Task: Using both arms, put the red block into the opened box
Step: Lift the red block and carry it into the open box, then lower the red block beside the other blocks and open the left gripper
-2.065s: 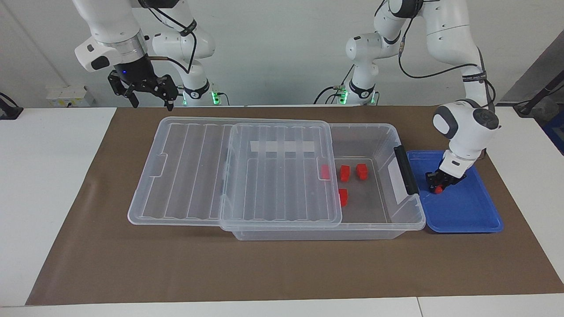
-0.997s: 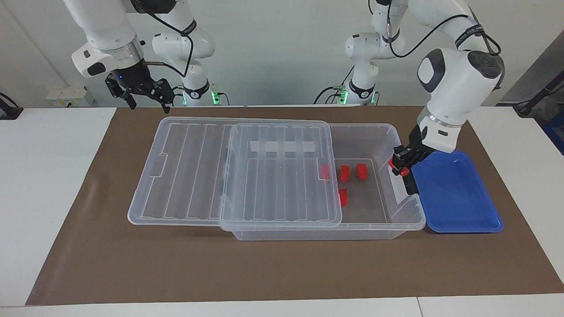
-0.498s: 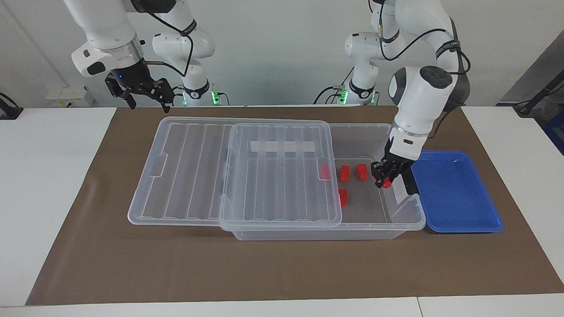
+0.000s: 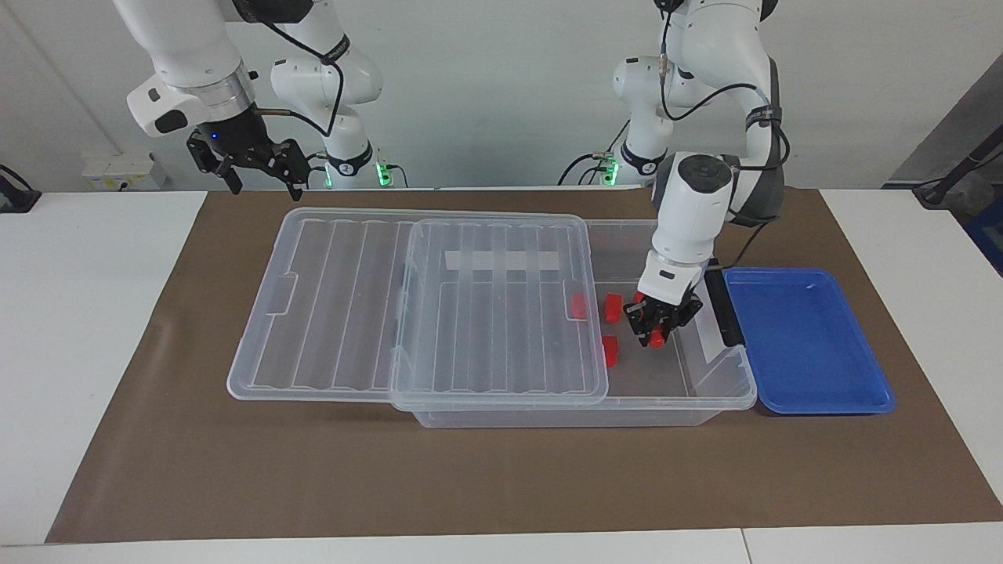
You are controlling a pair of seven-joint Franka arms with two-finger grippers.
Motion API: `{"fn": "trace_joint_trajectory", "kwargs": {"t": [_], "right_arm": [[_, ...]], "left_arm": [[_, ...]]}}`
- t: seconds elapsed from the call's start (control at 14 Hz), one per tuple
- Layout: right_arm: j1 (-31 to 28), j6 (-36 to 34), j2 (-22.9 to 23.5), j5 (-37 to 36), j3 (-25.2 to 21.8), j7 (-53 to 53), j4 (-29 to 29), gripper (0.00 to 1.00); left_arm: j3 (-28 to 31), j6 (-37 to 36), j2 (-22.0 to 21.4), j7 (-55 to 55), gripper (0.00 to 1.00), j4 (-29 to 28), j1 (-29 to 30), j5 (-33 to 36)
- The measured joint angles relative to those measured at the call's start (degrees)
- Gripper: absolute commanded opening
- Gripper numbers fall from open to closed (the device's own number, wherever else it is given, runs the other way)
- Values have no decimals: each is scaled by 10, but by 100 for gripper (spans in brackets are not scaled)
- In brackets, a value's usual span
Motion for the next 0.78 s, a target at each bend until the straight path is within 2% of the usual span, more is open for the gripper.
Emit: {"fn": "trace_joint_trajectory", "kwargs": {"t": [0.21, 0.5, 0.78], "right_arm": [[0, 0, 0, 0, 0, 0, 0, 100], [0, 0, 0, 0, 0, 0, 0, 100], [0, 0, 0, 0, 0, 0, 0, 100]], "left_arm": [[2, 81, 45, -3, 0, -20, 0, 1], [10, 90, 56, -3, 0, -19, 2, 49], [10, 88, 55, -3, 0, -20, 5, 60]]}}
